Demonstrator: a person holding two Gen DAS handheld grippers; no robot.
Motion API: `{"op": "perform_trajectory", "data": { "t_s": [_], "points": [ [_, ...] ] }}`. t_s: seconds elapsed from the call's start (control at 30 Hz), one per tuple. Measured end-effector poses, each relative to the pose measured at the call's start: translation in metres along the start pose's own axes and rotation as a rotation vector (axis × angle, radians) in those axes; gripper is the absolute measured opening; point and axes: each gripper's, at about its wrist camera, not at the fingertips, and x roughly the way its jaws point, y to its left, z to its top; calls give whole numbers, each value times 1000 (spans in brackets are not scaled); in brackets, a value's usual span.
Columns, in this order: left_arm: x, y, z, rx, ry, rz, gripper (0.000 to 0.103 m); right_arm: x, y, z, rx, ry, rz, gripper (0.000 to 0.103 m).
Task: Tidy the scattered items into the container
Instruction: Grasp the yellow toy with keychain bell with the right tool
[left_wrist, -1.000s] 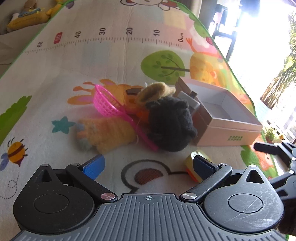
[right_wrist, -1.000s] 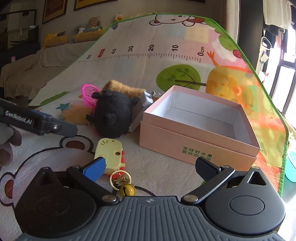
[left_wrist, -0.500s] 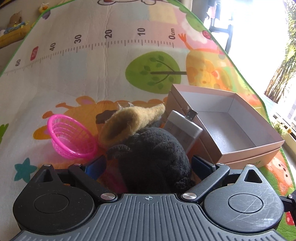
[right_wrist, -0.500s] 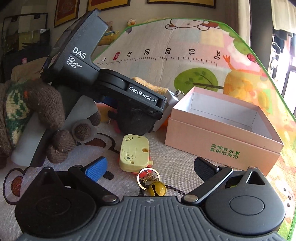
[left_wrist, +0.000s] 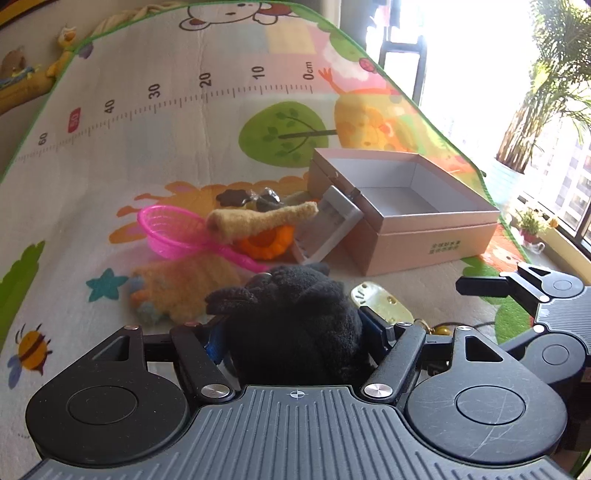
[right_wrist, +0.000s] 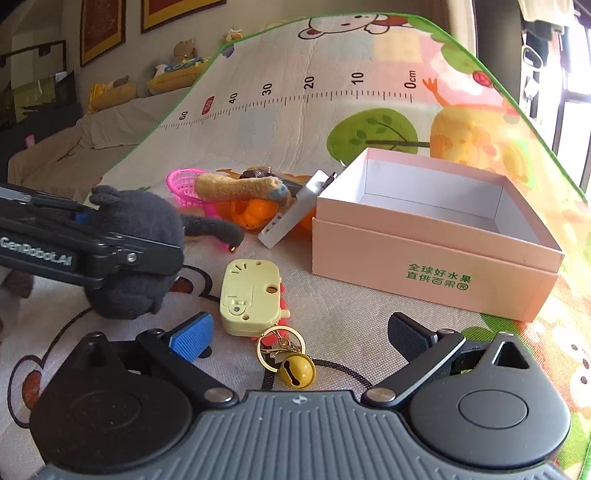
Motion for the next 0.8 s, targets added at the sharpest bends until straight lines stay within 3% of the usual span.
{"op": "perform_trajectory", "data": {
  "t_s": [0.2, 0.33, 0.4, 0.53, 0.63, 0.7, 0.8],
  "points": [
    [-17, 15, -19, -83, -3, -6, 95, 8, 23, 5, -164, 63, -94, 101],
    [-19, 13, -24, -77, -15, -21, 96, 5, 4, 9, -187, 43, -330, 101],
    [-15, 13, -27, -83, -4, -20, 96, 0, -8, 10, -164, 24, -395, 101],
    [-3, 16, -30, -105, 12, -11, 97, -21, -23, 16, -15, -13, -176, 101],
    [2, 17, -30, -97, 9, 25, 97, -17, -2, 17, -72, -15, -53, 92],
    [2, 20, -30, -102, 10, 35, 98, -4, 15, 17, -139, 7, -31, 78],
    [0, 23, -29, -112, 2, 56, 100, 17, 31, 19, -189, 22, -56, 77]
  ]
}}
